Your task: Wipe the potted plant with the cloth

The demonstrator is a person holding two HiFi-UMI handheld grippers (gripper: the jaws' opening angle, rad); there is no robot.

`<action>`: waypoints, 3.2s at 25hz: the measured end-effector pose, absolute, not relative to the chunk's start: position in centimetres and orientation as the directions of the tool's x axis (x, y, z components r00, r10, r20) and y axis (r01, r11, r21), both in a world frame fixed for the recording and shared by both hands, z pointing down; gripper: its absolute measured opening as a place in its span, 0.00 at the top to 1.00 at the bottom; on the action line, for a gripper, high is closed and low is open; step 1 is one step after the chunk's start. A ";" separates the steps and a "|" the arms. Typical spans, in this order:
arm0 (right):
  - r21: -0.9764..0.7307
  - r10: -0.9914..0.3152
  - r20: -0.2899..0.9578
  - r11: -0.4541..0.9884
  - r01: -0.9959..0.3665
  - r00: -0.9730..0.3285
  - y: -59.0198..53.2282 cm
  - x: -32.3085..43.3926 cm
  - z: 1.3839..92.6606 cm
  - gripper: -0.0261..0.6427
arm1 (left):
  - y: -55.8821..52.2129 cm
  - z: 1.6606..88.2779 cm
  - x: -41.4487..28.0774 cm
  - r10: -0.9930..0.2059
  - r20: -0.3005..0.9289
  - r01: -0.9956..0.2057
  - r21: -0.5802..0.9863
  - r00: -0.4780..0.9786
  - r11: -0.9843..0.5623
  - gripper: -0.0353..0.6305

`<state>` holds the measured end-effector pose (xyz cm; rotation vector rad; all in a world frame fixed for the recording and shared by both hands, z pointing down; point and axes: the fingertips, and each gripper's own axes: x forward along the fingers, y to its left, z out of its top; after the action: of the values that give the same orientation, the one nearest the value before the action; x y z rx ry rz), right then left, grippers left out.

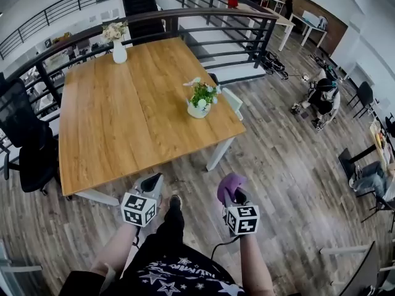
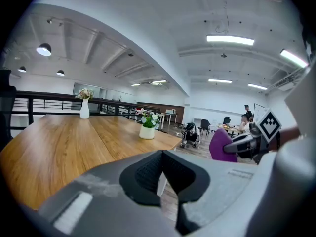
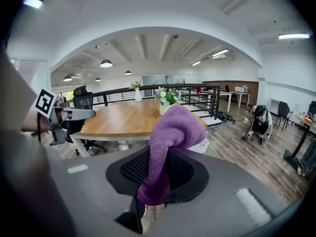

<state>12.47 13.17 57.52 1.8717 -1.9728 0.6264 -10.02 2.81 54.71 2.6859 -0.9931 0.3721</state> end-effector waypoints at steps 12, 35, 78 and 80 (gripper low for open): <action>-0.047 -0.830 0.555 0.027 -0.999 -0.048 1.0 15.8 57.5 0.83 | -9.2 55.3 -7.6 -0.589 0.320 -0.656 0.166 0.742 -0.736 0.94; 0.000 -0.769 0.639 -0.024 -1.000 0.018 -16.6 22.1 57.9 0.83 | -25.9 57.8 -0.2 -0.452 0.381 -0.550 0.204 0.807 -0.810 0.81; 0.027 -0.480 0.708 0.751 -0.659 -0.518 -29.3 20.6 63.7 0.83 | -28.1 63.0 12.2 -0.515 0.562 -0.593 -0.052 0.647 -0.803 0.42; 0.020 -0.467 0.712 0.760 -0.650 -0.525 -28.6 20.3 63.9 0.83 | -28.0 63.0 12.2 -0.516 0.564 -0.597 -0.051 0.645 -0.801 0.42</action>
<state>20.30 -28.61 63.86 0.8310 -2.2221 0.3212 12.17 -27.99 63.00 2.7206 -0.9264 0.8667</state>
